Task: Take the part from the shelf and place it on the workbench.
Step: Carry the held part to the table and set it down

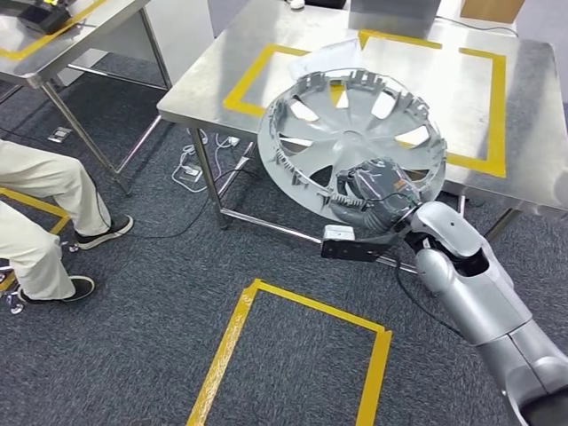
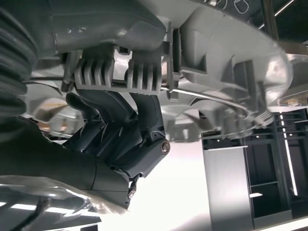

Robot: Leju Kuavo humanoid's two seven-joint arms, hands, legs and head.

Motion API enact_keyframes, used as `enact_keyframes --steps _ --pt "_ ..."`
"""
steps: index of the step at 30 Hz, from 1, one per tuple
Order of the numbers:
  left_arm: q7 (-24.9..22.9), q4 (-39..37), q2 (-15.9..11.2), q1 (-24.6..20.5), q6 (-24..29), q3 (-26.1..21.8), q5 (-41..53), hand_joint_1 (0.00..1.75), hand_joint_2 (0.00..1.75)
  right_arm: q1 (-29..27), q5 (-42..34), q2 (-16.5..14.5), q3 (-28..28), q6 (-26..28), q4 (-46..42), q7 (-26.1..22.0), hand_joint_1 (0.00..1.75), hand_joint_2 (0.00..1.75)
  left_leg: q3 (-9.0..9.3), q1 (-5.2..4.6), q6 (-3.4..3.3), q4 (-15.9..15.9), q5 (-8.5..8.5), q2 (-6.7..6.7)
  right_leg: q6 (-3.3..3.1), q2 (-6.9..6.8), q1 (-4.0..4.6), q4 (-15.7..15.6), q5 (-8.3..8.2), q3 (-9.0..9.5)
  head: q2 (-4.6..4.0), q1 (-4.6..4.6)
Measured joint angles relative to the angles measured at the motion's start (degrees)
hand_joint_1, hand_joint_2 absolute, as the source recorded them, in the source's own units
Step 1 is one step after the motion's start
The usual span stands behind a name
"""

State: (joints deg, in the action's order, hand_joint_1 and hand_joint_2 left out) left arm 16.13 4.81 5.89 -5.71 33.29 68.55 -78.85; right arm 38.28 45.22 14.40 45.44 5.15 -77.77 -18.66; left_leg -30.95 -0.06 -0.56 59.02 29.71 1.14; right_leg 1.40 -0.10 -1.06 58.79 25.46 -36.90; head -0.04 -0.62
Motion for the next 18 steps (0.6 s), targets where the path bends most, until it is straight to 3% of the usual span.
enact_keyframes --steps 2,7,8,10,12,14,16,18 --pt "0.01 0.12 -0.02 -0.02 0.03 -0.23 -0.33 0.00 1.75 0.34 -0.32 -0.29 0.40 0.01 0.21 -0.04 1.75 1.75 -0.35 0.03 0.33 1.25 0.06 -0.12 -0.47 -0.03 -0.16 -0.20 0.30 0.64 0.00 -0.01" --pt "0.01 0.18 -0.03 -0.05 0.05 -0.32 -0.57 0.00 1.75 0.59 -0.53 -0.43 0.60 0.01 0.34 -0.02 1.75 1.75 -1.38 0.06 0.52 3.27 0.35 -0.23 -0.75 -0.07 -0.23 -0.29 0.51 0.99 0.01 -0.07" --pt "0.01 0.20 -0.03 -0.06 0.05 -0.38 -0.71 0.00 1.75 0.71 -0.63 -0.55 0.71 0.01 0.42 -0.01 1.75 1.75 -2.22 0.08 0.61 4.81 0.78 -0.27 -0.90 -0.08 -0.22 -0.30 0.65 1.12 0.01 -0.12" --pt "0.06 0.26 -0.12 0.02 0.27 -0.87 -1.65 0.00 1.75 1.01 -1.24 -1.12 1.43 0.02 0.92 0.14 1.75 1.75 -6.57 0.18 0.97 10.90 2.80 -0.34 -1.18 -0.07 -0.16 -0.31 1.74 2.34 0.01 -0.22" --pt "0.24 0.34 -0.35 0.30 0.69 -1.78 -3.15 0.00 1.75 1.54 -2.12 -1.66 2.50 0.12 1.77 0.45 1.75 1.75 -8.60 0.17 0.80 8.13 -0.56 -0.44 -0.83 0.12 -0.07 -0.32 3.87 4.73 0.00 -0.19" --pt "0.36 0.42 -0.52 0.43 1.02 -2.58 -4.25 0.00 1.75 2.21 -2.61 -1.92 3.25 0.27 2.34 0.57 1.75 1.75 -7.37 -0.09 -0.02 1.27 -5.09 -0.59 0.09 0.42 0.02 -0.32 5.40 6.35 0.00 -0.21" --pt "0.38 0.48 -0.56 0.39 1.26 -3.09 -4.74 0.00 1.75 2.60 -2.74 -2.06 3.60 0.39 2.45 0.51 1.75 1.75 -6.62 -0.16 -0.78 0.49 -4.86 -0.63 0.91 0.55 0.01 -0.23 5.68 6.66 0.00 -0.27" --pt "0.39 0.51 -0.61 0.35 1.52 -3.40 -5.03 0.00 1.75 2.97 -2.93 -2.11 3.80 0.46 2.55 0.49 1.75 1.75 -5.59 0.02 -1.43 0.01 -4.58 -0.55 1.36 0.41 -0.05 2.30 5.79 5.36 0.01 -0.11"
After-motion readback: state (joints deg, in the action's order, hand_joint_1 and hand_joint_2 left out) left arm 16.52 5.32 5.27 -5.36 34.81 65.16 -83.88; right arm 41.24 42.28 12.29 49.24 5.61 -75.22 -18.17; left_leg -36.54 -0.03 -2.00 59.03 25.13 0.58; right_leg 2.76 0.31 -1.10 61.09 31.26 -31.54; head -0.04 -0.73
